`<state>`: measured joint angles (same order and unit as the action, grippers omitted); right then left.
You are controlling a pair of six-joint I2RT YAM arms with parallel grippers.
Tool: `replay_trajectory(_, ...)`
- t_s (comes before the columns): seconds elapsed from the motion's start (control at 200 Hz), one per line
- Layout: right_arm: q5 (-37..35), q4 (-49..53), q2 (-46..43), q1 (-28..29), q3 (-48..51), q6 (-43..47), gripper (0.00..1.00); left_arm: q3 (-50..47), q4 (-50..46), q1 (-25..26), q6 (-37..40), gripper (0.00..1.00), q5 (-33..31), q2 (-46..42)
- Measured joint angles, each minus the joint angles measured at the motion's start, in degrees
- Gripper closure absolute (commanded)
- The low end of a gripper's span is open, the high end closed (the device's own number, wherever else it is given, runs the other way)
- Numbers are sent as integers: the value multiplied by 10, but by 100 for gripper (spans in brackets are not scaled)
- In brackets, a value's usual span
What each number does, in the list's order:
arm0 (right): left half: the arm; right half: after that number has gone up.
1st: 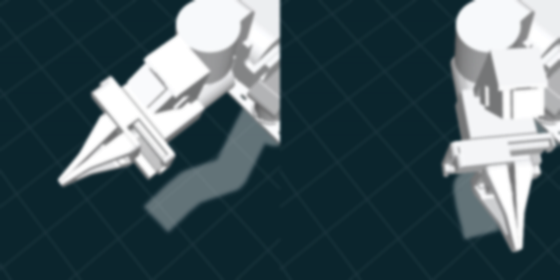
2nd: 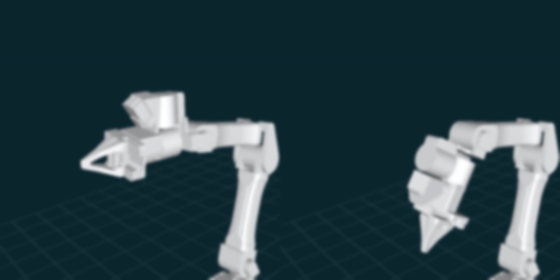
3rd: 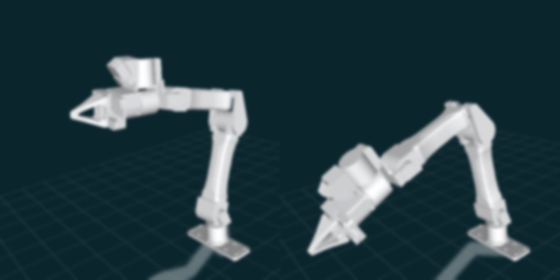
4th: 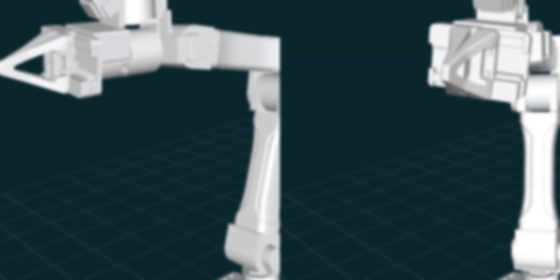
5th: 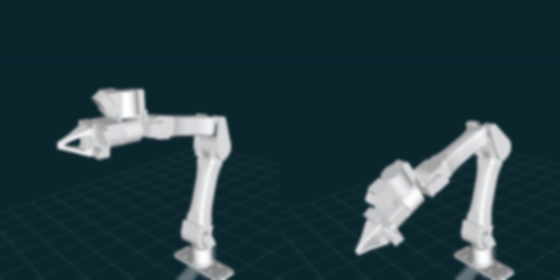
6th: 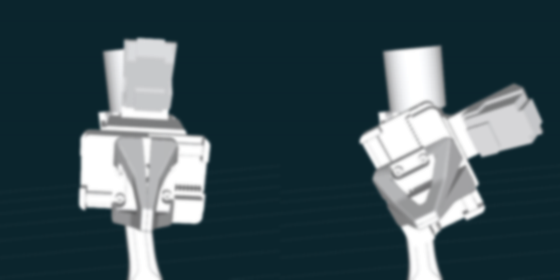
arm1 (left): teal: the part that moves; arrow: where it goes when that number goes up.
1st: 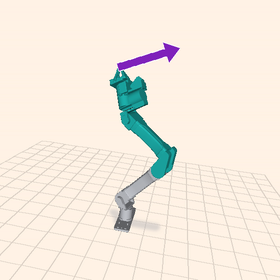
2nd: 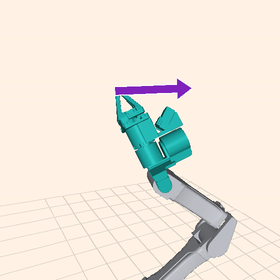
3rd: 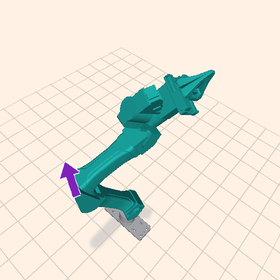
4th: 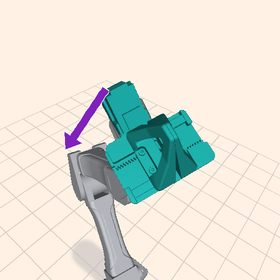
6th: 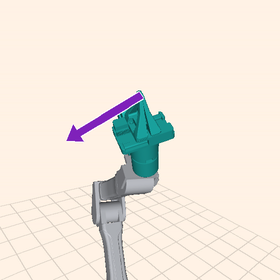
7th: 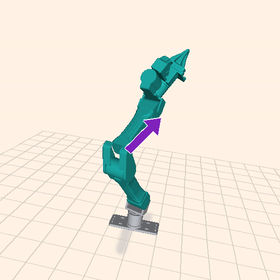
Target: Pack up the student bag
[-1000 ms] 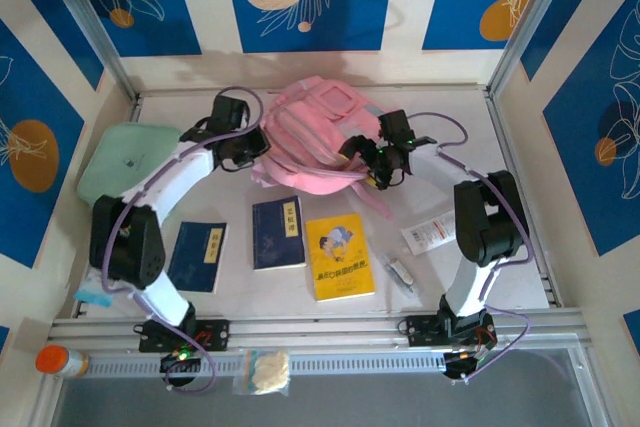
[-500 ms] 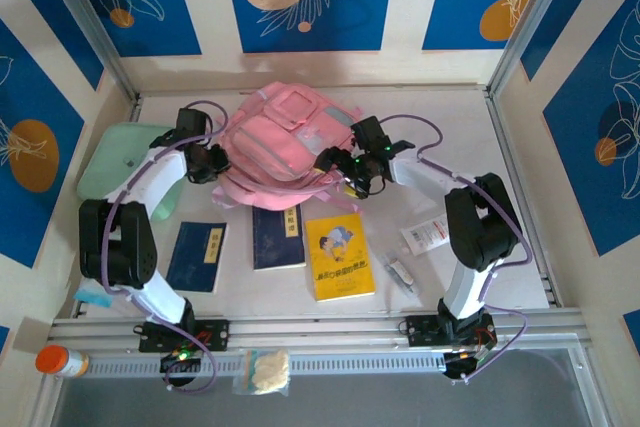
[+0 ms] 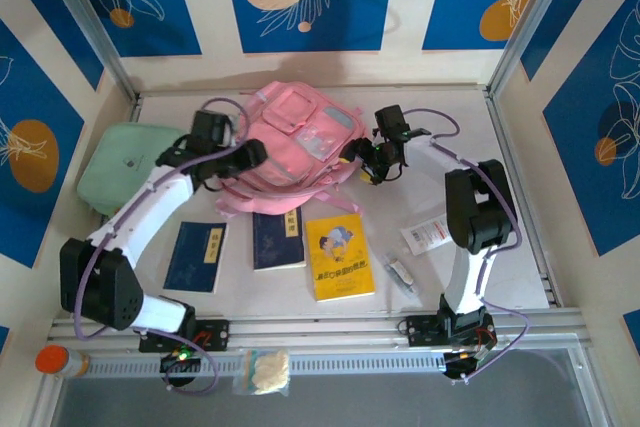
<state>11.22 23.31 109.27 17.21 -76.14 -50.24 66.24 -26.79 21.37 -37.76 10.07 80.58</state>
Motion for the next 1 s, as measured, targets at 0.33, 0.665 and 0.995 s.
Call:
replay_trajectory(0.33, 15, -11, 63, -3, -36, 9, 51, -76, 93, 141, -62, 42, 4, 36)
replay_trajectory(0.665, 13, -29, 80, -4, -44, -5, 91, -135, 172, 144, -60, 44, -15, 96)
replay_trajectory(0.995, 27, -73, 52, -8, -2, -12, 100, -129, 207, 119, -17, 46, -29, 136)
